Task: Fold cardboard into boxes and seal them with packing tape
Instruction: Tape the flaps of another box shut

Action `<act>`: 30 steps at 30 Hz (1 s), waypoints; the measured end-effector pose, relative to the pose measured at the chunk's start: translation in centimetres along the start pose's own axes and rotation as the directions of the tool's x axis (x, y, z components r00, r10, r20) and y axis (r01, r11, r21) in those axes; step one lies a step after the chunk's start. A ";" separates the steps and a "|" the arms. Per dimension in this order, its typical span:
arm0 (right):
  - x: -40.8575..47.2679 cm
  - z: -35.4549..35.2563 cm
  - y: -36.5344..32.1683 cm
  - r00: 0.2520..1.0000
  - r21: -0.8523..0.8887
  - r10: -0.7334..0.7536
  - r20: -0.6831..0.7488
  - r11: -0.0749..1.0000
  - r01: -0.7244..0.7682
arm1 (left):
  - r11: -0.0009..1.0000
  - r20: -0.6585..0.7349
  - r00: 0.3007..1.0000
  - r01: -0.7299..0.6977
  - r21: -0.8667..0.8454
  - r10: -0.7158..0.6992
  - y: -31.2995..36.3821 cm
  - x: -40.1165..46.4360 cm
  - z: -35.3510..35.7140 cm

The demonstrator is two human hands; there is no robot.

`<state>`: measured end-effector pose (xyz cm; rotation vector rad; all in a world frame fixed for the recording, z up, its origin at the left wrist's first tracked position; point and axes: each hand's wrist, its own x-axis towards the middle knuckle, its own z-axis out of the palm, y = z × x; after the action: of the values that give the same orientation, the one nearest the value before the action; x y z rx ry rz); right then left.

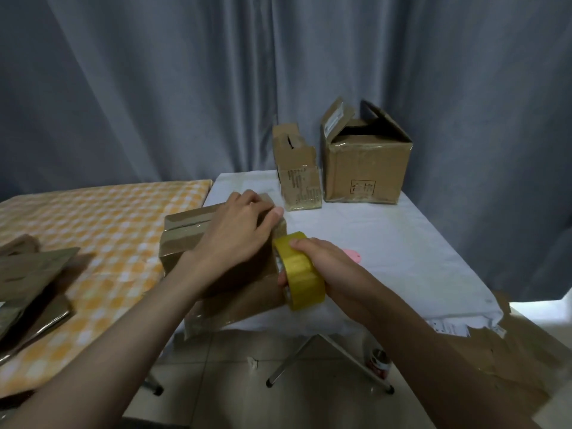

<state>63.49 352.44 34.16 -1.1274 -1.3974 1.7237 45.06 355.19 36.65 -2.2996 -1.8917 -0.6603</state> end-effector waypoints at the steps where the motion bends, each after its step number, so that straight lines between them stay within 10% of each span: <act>1: 0.3 0.1 -0.2 1.000 -0.014 -0.008 -0.006 1.000 0.008 | 1.000 0.037 0.999 0.028 0.005 -0.029 -0.1 0.2 0.1; 9: 1.3 -1.1 0.5 0.996 0.029 0.083 0.015 0.996 -0.084 | 0.992 0.160 0.983 0.078 0.103 -0.094 -0.4 0.1 1.6; 12: 2.3 -3.6 0.9 0.968 -0.266 -0.072 -0.241 0.964 0.005 | 0.989 0.142 0.985 0.085 0.119 -0.101 0.1 -0.3 1.8; 16: 4.7 -7.6 1.8 0.913 -0.844 -0.315 -0.260 0.534 -0.056 | 0.988 0.137 0.985 0.086 0.129 -0.104 0.7 -0.6 2.0; 23: 6.1 -9.2 4.5 0.890 -0.946 -0.423 -0.170 0.323 -0.026 | 0.987 0.064 0.994 0.077 0.139 -0.086 1.0 -1.2 2.8; 30: 4.2 -7.1 0.5 0.751 -0.589 -0.601 -0.272 0.722 0.364 | 0.987 0.052 0.996 0.069 0.144 -0.077 0.9 -1.3 2.7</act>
<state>68.08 359.03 32.26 -1.1639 -1.6877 0.6553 46.49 354.72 33.85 -2.1942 -1.9870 -0.4542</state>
